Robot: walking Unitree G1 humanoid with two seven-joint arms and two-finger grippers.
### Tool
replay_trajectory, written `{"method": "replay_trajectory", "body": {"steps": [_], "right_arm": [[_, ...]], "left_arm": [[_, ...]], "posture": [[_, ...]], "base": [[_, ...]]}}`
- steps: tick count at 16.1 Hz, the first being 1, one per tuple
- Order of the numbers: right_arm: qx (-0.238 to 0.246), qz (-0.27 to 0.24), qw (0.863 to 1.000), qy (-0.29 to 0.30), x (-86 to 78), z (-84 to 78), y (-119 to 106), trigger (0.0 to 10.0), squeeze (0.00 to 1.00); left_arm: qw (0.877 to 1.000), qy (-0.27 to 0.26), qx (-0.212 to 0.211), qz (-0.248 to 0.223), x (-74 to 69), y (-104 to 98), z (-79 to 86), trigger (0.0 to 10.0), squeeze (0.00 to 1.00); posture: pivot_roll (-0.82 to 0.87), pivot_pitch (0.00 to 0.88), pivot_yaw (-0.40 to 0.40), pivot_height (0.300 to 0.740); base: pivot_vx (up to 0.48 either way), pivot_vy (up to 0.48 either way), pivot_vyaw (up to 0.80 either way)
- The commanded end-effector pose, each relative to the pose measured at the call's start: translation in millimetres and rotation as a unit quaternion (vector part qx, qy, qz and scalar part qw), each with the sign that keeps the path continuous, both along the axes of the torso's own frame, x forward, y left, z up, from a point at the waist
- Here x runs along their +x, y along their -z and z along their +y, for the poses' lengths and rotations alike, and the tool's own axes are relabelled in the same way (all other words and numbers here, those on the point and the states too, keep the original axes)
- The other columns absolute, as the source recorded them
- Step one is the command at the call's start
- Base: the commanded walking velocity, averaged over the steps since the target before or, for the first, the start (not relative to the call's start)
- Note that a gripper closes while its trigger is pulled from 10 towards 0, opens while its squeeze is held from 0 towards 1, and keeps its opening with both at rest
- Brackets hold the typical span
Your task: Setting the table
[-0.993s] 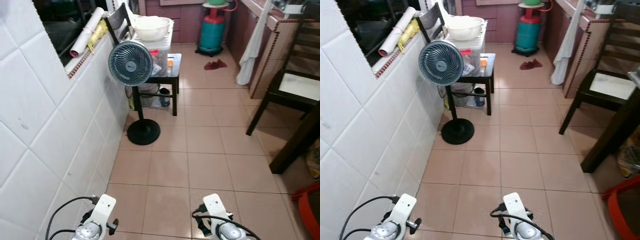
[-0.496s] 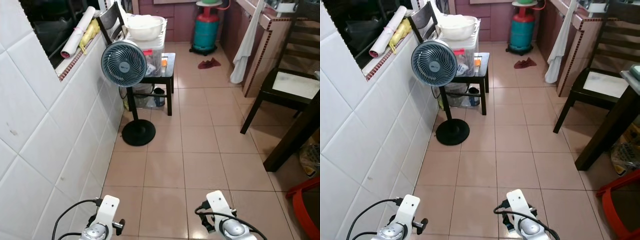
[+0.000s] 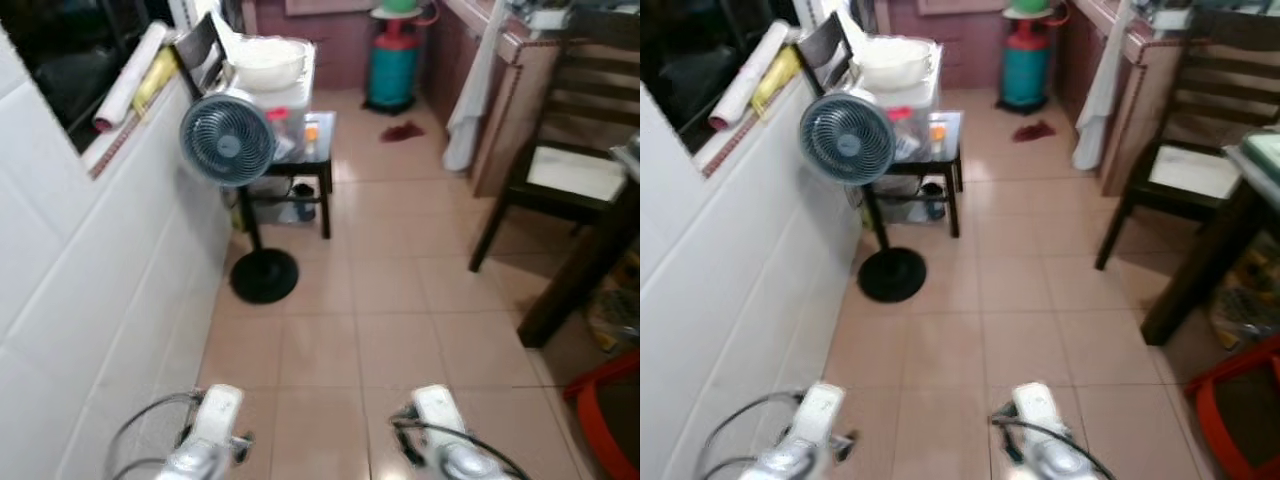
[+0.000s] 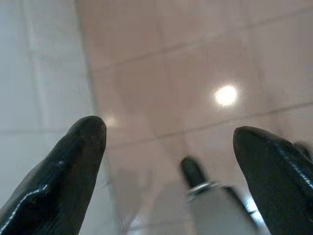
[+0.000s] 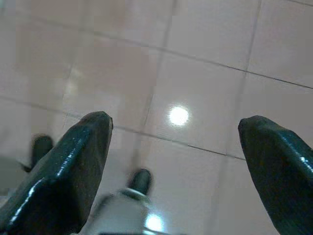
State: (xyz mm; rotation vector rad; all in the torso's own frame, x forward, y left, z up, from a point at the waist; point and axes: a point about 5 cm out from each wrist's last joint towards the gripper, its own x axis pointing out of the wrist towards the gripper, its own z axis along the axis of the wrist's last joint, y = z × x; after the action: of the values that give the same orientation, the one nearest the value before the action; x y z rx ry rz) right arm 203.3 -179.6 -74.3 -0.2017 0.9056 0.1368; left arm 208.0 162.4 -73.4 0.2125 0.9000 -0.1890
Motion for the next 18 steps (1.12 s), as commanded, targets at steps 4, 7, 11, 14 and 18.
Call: {"method": "replay_trajectory", "body": {"steps": [4,7,11,14,18], "right_arm": [[0.008,-0.015,1.0,-0.016,10.0,12.5,-4.6,10.0,0.0],[-0.001,-0.021,0.999,-0.037,11.9,14.4,-5.9,10.0,0.0],[-0.005,-0.021,0.999,-0.044,12.5,14.3,-6.2,10.0,0.0],[-0.008,-0.016,0.999,-0.044,10.8,12.7,-5.2,10.0,0.0],[0.006,-0.009,1.0,-0.018,8.4,12.3,-3.5,10.0,0.0]], "left_arm": [[1.0,-0.001,0.022,0.013,-4.9,1.9,14.2,10.0,0.0],[1.0,0.0,0.023,0.013,-3.9,1.5,14.1,10.0,0.0],[1.0,0.002,0.026,0.013,-2.6,0.8,13.9,10.0,0.0],[1.0,-0.001,0.027,0.007,-1.4,0.1,13.8,10.0,0.0],[0.996,-0.087,0.001,0.009,-5.5,2.5,15.6,10.0,0.0]], "posture": [[-0.06,0.0,0.028,0.74],[-0.06,0.0,0.025,0.74],[-0.06,0.0,0.024,0.74],[-0.06,0.0,0.024,0.74],[-0.05,0.0,0.018,0.74]], "base": [[0.263,0.06,0.0],[0.263,0.252,0.0],[0.257,0.272,0.0],[0.17,0.184,0.0],[0.0,0.0,0.0]]}}
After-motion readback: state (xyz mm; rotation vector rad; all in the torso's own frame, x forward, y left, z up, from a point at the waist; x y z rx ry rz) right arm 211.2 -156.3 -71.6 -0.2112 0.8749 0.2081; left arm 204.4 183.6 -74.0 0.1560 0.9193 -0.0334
